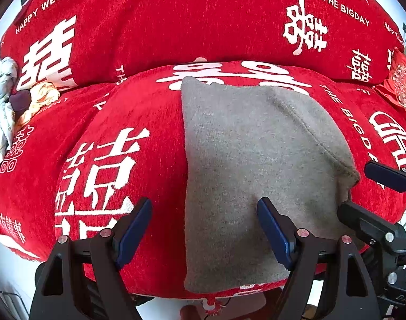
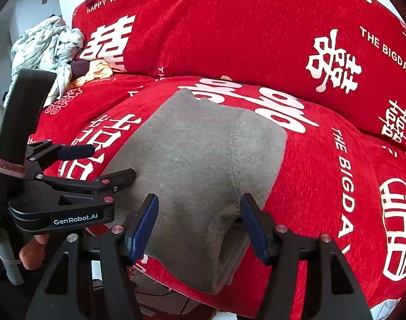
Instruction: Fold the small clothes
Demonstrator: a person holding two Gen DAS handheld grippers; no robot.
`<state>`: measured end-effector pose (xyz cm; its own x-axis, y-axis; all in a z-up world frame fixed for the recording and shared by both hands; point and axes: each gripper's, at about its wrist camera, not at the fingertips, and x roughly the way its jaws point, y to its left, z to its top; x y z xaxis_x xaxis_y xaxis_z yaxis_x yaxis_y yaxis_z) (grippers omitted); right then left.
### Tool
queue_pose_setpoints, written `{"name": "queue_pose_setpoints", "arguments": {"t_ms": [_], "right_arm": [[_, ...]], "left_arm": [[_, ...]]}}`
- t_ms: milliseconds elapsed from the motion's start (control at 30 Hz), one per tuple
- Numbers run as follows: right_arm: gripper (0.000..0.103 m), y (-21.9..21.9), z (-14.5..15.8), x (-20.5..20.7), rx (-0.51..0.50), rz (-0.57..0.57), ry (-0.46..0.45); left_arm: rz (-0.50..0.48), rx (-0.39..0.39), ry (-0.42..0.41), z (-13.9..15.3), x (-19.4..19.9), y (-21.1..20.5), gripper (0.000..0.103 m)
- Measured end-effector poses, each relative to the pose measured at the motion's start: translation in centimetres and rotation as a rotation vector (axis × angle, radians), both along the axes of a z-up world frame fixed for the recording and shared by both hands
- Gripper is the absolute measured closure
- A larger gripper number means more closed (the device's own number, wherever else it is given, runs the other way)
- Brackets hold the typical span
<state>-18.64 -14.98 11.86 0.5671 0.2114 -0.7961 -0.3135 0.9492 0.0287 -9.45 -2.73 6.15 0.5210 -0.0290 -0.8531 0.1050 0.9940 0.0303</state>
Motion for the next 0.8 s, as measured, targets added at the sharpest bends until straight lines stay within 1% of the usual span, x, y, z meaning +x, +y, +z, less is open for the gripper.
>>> {"name": "queue_pose_setpoints", "arguments": {"t_ms": [200, 300, 533, 800], "right_arm": [[0.035, 0.9, -0.5, 0.0, -0.089, -0.008, 0.027], [0.034, 1.1, -0.7, 0.0, -0.116, -0.007, 0.037], [0.034, 0.9, -0.6, 0.4, -0.120, -0.018, 0.056], [0.034, 0.7, -0.2, 0.8, -0.121, -0.019, 0.046]], "left_arm": [[0.021, 0.015, -0.011, 0.2, -0.2, 0.2, 0.022], [0.027, 0.024, -0.016, 0.3, -0.3, 0.2, 0.022], [0.016, 0.019, -0.003, 0.2, 0.0, 0.0, 0.022], [0.002, 0.021, 0.008, 0.1, 0.2, -0.6, 0.022]]}}
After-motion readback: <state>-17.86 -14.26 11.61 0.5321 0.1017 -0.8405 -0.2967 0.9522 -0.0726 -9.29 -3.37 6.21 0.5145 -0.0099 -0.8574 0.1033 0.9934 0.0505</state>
